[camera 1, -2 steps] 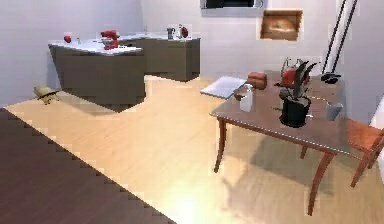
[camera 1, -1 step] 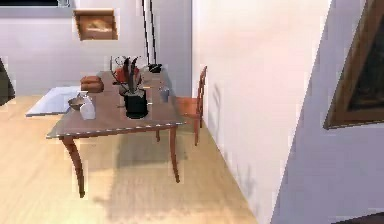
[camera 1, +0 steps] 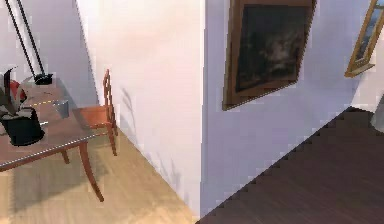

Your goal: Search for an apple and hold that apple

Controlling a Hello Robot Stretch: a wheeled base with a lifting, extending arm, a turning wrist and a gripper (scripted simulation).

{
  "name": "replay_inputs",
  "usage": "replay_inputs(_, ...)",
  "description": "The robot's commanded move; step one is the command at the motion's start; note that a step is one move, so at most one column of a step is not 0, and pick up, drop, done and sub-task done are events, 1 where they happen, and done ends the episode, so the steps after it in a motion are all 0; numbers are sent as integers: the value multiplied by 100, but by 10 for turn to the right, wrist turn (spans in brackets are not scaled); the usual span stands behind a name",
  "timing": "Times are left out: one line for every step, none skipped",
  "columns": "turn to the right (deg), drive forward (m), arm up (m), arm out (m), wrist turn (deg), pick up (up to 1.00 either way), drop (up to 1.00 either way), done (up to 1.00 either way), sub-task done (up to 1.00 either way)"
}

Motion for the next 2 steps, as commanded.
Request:
replay_inputs(0, 40, 0, 0, 0, 0, 0, 0, 0)
replay_inputs(-450, 0, 0, 0, 0, 0, 0, 0, 0)
